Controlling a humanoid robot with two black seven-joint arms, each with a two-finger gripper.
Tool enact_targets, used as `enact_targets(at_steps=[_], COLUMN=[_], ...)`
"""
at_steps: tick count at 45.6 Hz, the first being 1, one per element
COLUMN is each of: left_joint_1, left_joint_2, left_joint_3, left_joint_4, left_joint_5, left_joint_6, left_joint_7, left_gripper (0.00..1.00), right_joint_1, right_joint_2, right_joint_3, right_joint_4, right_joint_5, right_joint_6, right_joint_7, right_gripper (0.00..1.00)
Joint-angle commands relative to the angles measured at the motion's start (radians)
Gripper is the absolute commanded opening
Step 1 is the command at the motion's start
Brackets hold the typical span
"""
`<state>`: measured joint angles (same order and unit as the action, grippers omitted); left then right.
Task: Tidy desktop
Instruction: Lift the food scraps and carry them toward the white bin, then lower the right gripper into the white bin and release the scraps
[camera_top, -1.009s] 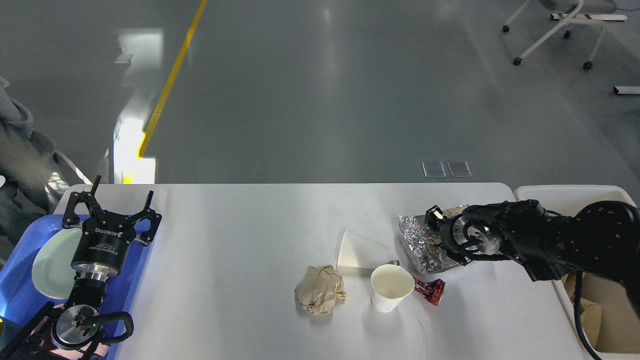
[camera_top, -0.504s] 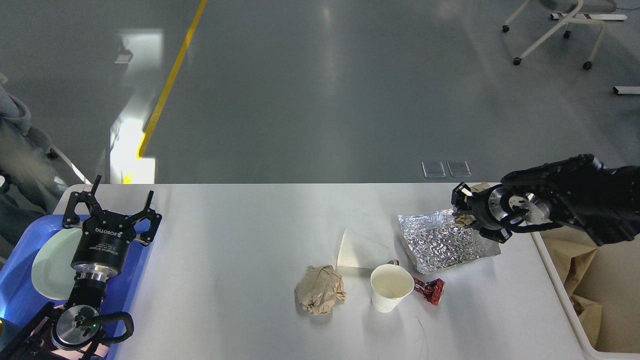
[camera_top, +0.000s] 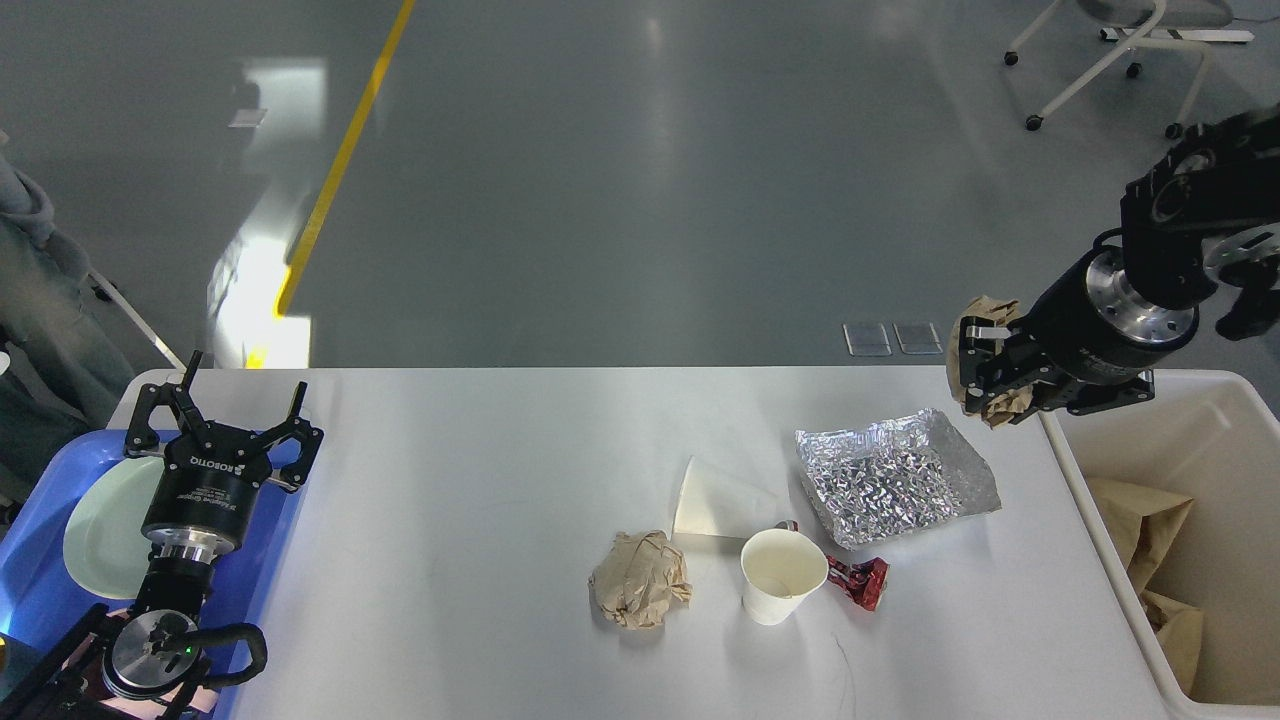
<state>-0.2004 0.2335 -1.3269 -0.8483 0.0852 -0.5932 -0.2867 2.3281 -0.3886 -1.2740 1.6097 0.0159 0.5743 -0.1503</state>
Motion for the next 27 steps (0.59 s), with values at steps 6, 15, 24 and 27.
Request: enact_targets(at_steps=[6,15,24,27], left_joint_1=[-0.001,-0.001,-0.001,0.001], left_joint_2=[0.000,0.000,0.000,0.000], left_joint_3=[0.000,0.000,0.000,0.000], left_joint_4=[0.000,0.000,0.000,0.000], left_joint_5=[0.001,0.001,0.001,0.001], left_joint_6=[0.000,0.000,0.000,0.001], left_joint_7=[0.000,0.000,0.000,0.000], left_gripper=[0.97,0.97,0.97,0.97], right_joint_1=[0.129,0.129,0.068,0.021], right_joint_2=[-0.003,-0.027,-0.114,-0.170], right_joint_3=[0.001,-0.008,-0.077,-0.107], right_joint_4=[0.136,0.136,0.078,0.021], right_joint_5=[-0.099,-0.100,-0.114,-0.131], right_joint_6=[0.051,0.056,0.035,0.018], right_joint_7=[-0.011,-0.011,-0.011,-0.011], right_gripper=[0.00,0.00,0.00,0.00])
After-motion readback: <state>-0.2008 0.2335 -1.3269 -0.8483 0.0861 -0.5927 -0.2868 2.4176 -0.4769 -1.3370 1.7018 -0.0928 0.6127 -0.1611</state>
